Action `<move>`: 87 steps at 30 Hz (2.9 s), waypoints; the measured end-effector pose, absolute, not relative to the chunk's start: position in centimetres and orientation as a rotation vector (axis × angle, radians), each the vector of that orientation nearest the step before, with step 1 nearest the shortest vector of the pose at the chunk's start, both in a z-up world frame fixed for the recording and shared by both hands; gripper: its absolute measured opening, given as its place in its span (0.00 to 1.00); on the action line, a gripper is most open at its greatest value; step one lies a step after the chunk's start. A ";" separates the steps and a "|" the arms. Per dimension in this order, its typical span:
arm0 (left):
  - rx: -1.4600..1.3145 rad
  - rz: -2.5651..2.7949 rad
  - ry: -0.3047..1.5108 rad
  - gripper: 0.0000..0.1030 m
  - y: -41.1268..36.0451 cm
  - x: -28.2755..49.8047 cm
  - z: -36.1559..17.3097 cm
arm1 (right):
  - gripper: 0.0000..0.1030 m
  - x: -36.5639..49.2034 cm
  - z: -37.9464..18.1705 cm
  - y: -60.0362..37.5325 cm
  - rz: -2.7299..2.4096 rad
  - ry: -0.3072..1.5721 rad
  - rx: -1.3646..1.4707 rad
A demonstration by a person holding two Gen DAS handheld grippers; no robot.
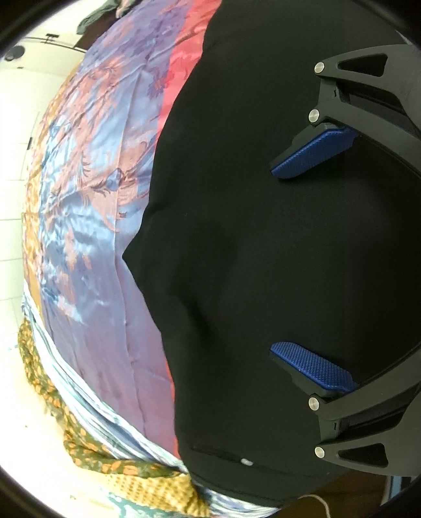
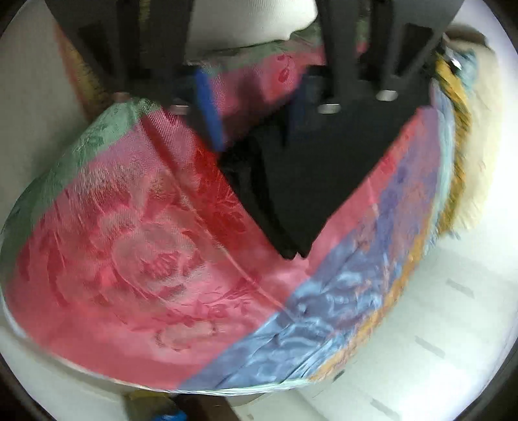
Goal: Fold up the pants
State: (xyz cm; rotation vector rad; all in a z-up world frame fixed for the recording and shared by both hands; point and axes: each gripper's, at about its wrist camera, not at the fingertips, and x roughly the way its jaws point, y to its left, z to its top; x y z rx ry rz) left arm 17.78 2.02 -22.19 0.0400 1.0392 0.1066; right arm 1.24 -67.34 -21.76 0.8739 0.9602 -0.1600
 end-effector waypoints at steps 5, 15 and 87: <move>0.044 0.107 1.041 0.99 1.7 17.6 -22.4 | 0.71 2.5 -22.5 -67.0 0.000 0.935 0.867; 0.046 0.108 1.030 0.99 1.7 17.6 -22.7 | 0.71 6.5 -25.0 -67.2 0.343 0.981 1.051; -0.290 -0.233 1.190 0.98 5.0 16.4 -20.8 | 0.99 6.5 -17.6 -21.8 0.439 0.849 0.003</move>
